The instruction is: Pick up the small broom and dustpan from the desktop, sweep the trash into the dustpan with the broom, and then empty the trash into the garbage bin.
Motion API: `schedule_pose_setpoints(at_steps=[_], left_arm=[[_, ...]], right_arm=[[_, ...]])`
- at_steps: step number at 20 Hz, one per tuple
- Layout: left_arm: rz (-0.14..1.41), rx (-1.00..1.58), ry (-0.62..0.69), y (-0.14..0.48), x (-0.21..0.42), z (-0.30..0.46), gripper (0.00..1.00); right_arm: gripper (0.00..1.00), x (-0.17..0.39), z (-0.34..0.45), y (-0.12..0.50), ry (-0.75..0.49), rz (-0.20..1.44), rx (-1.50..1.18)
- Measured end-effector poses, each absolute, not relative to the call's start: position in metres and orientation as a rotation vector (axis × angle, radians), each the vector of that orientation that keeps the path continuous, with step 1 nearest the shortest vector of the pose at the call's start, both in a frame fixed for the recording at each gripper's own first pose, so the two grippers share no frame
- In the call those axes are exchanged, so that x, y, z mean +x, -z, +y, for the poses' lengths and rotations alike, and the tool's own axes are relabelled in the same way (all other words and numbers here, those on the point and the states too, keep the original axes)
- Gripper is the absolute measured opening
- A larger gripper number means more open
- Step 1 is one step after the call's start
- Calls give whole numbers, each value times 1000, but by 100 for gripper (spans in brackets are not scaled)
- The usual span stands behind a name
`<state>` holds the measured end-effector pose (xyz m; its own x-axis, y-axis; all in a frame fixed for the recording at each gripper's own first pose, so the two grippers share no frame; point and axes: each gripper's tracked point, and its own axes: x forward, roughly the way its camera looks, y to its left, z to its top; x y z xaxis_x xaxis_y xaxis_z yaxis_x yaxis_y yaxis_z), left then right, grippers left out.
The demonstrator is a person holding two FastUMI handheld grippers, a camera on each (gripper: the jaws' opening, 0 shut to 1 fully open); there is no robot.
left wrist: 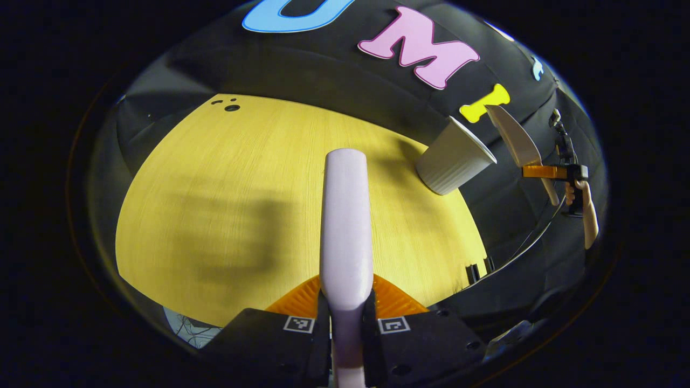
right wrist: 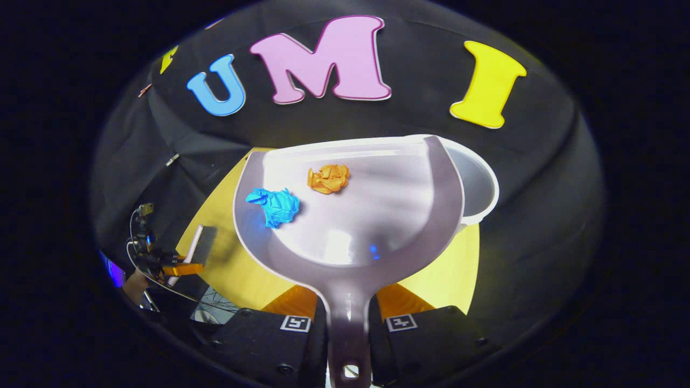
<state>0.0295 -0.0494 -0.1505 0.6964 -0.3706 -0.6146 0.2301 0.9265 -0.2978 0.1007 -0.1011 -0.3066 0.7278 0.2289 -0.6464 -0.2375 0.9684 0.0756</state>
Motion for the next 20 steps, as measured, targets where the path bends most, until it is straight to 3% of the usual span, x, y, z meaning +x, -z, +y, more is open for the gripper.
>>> schedule_pose_setpoints(at_steps=[2,3,4,5,8,9,10,12,20], left_arm=[[726,-206,316,148,32,-44,27],[722,-207,301,147,35,-37,27],[719,-214,286,145,40,-31,27],[715,-223,274,143,43,-25,27],[706,-251,230,138,49,-10,27],[707,-260,216,138,52,-7,28],[711,-268,205,138,53,-5,27],[731,-280,180,140,56,0,28],[813,-292,88,140,68,4,28]], right_arm=[[31,97,-98,306,-225,710,18],[35,95,-97,306,-206,713,41],[31,92,-96,308,-185,719,60],[35,90,-100,307,-156,725,67],[36,91,-105,306,-60,740,69],[31,90,-105,306,-34,744,67],[35,88,-104,305,-9,744,52],[35,86,-103,301,32,744,1],[35,88,-123,264,45,861,-320]])
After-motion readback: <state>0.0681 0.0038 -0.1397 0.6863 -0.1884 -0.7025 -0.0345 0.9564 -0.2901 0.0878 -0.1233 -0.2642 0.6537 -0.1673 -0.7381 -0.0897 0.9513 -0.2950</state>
